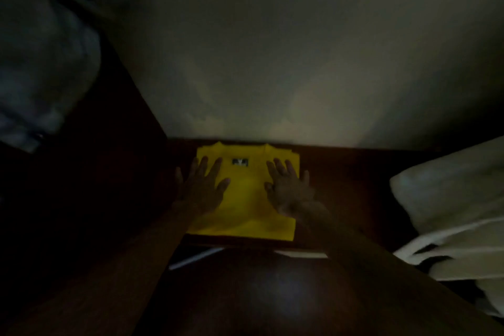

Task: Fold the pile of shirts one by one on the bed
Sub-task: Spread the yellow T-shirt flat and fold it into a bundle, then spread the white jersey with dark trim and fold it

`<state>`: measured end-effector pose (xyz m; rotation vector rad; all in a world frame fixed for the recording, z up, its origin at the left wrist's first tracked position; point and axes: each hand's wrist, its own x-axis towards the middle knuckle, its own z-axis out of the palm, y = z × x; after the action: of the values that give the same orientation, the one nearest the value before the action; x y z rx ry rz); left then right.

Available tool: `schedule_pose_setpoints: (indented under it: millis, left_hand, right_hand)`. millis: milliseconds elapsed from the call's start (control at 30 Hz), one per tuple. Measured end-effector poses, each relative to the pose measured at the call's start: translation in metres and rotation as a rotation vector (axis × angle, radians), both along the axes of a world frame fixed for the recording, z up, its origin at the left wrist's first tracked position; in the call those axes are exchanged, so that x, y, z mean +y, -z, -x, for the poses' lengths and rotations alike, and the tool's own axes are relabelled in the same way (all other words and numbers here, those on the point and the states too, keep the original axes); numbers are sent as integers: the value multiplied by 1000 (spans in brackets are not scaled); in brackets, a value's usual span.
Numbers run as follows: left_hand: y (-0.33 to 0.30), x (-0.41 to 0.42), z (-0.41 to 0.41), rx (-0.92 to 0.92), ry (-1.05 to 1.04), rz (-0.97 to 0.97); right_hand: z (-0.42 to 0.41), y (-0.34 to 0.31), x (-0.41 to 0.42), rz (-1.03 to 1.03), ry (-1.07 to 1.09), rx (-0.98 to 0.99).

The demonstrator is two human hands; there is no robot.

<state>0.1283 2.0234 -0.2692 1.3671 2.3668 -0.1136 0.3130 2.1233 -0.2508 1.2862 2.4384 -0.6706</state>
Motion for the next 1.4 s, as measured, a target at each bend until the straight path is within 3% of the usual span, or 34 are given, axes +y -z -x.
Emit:
schedule_pose_setpoints:
  millis: [167,267,433,567,867,1067,1233,1400]
  left_hand:
    - [-188,35,-10,-147,2,-84]
    - [-303,45,-37,-155,112,-218]
    - [-472,56,-84,-92,265,-379]
    - [-568,54,-129,-73,405,-454]
    - [-671,-3,-232,-131,731,-558]
    - [-703,-69,-359,-208,1019,-596]
    - [-730,-173,-503,-254,1346,-604]
    - [-741,-345,-632,-387,1714,-550]
  right_hand:
    - [-18,-181,25,-9,45,140]
    - [-42,-300,23,-70,125,288]
    - [-95,-463,5,-261,164,259]
    - [-140,-557,-22,-426,222,294]
    - [-248,-660,-150,-579,510,301]
    - [-358,-701,-277,-697,805,198]
    - [-458,-719,-433,-788,1115,112]
    - [-533,-723,-637,-797,1444,-4]
